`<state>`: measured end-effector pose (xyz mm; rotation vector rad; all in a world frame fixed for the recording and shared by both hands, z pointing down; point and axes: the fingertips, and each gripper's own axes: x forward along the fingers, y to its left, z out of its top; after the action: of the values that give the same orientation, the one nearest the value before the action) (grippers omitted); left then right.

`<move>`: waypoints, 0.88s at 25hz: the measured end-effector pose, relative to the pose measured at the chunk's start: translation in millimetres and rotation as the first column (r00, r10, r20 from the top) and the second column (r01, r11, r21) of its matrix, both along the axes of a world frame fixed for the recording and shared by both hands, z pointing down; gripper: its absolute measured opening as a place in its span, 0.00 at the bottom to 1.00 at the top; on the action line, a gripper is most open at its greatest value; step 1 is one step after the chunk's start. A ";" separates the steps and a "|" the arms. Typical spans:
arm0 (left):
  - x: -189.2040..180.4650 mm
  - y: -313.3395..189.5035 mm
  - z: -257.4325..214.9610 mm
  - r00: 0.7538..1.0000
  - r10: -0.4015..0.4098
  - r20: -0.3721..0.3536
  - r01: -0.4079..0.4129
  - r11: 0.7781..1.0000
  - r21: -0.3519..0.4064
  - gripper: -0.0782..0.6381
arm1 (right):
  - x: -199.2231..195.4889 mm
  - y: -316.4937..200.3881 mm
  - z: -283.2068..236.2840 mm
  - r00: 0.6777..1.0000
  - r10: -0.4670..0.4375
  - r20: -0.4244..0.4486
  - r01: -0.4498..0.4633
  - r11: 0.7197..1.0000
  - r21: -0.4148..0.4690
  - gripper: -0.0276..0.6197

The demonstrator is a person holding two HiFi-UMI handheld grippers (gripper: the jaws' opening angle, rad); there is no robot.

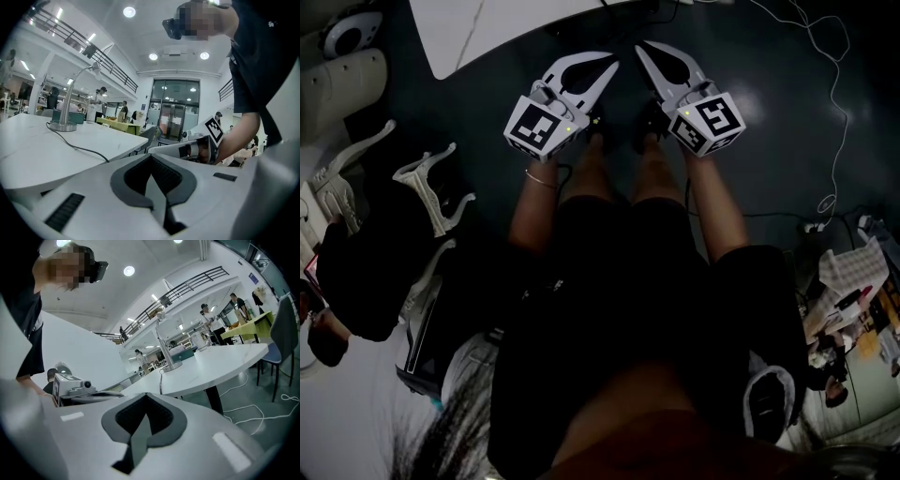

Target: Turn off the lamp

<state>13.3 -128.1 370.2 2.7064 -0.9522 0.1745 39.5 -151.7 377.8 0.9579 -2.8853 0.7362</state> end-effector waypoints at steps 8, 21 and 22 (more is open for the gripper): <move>-0.7 -2.3 -28.6 0.999 -0.019 -0.034 0.019 1.000 0.001 0.12 | -4.3 -4.6 -31.1 1.000 -0.012 0.020 0.011 1.000 0.028 0.04; -6.0 -6.8 -76.9 0.999 -0.037 -0.005 0.037 0.997 0.072 0.12 | -12.3 -5.0 -76.3 0.997 -0.049 0.058 0.045 0.997 0.070 0.04; -6.2 -7.1 -80.3 0.999 -0.037 -0.006 0.038 0.996 0.076 0.12 | -14.7 -5.3 -80.6 0.997 -0.057 0.060 0.053 0.996 0.077 0.04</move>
<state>7.1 -135.2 290.0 2.7543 -1.0278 0.1273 24.7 -157.0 297.2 0.8734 -3.0001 0.6702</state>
